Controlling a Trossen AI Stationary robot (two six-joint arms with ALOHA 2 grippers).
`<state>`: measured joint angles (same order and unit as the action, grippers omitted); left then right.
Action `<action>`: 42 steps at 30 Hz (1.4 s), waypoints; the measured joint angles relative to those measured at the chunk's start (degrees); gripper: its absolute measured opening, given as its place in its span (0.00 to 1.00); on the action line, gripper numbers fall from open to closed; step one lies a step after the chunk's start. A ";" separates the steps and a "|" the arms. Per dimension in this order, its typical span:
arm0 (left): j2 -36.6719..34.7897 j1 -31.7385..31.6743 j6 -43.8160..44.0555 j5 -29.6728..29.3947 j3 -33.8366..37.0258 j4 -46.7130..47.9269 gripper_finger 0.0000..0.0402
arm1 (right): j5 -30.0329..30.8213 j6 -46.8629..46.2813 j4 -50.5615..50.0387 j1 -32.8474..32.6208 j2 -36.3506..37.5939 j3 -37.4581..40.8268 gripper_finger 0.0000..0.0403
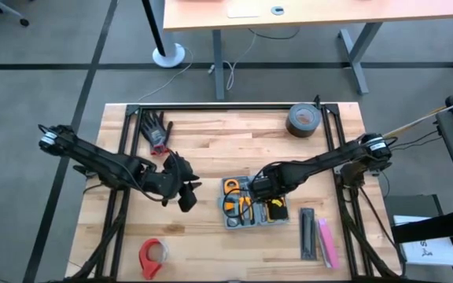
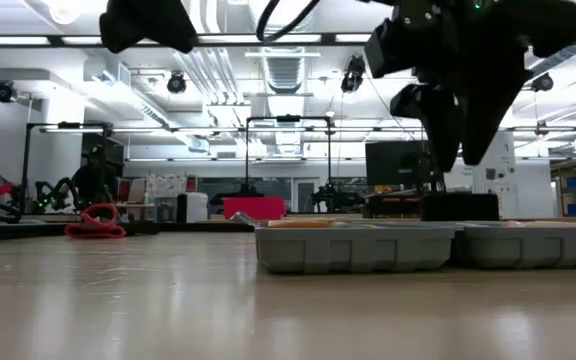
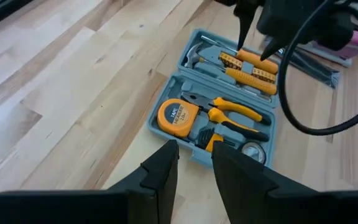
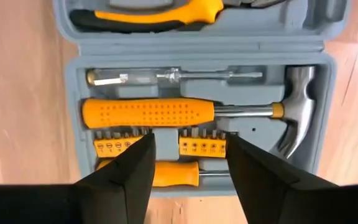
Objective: Prefit tool cases
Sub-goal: Adjust the tools in the gray tool box
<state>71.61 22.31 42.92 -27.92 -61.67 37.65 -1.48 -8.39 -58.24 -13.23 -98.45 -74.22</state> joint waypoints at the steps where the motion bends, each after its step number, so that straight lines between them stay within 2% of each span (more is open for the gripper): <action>1: -0.08 0.02 0.00 0.00 0.00 0.07 0.26 | -0.02 0.09 0.27 0.00 -0.02 0.43 0.44; 3: -0.20 0.06 0.00 0.01 0.00 0.41 0.26 | -0.01 0.31 2.54 0.00 -0.07 2.49 0.43; 8: -0.31 0.12 0.00 0.40 0.00 0.69 0.26 | -4.16 0.68 20.50 0.39 -0.01 15.23 0.42; 10: -0.39 0.29 0.05 0.58 0.00 0.79 0.26 | -4.78 -1.06 23.05 0.90 0.02 17.55 0.41; 15: -0.53 0.37 0.11 1.44 -0.04 1.36 0.26 | -4.19 -2.26 18.30 1.08 0.98 14.76 0.37; 21: -0.69 0.57 0.59 1.54 -0.04 1.52 0.26 | 0.03 -0.89 11.18 0.74 3.06 7.19 0.35; 32: -0.72 1.03 0.74 1.57 -0.04 2.02 0.26 | 0.11 1.43 -2.97 0.76 3.21 -3.22 0.36; 42: -0.98 1.13 0.92 1.57 -0.04 2.71 0.26 | -0.02 0.97 -4.88 0.74 3.10 -4.80 0.33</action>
<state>70.63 23.43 43.83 -26.35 -61.71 40.35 -1.50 -7.42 -63.12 -12.49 -95.36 -79.02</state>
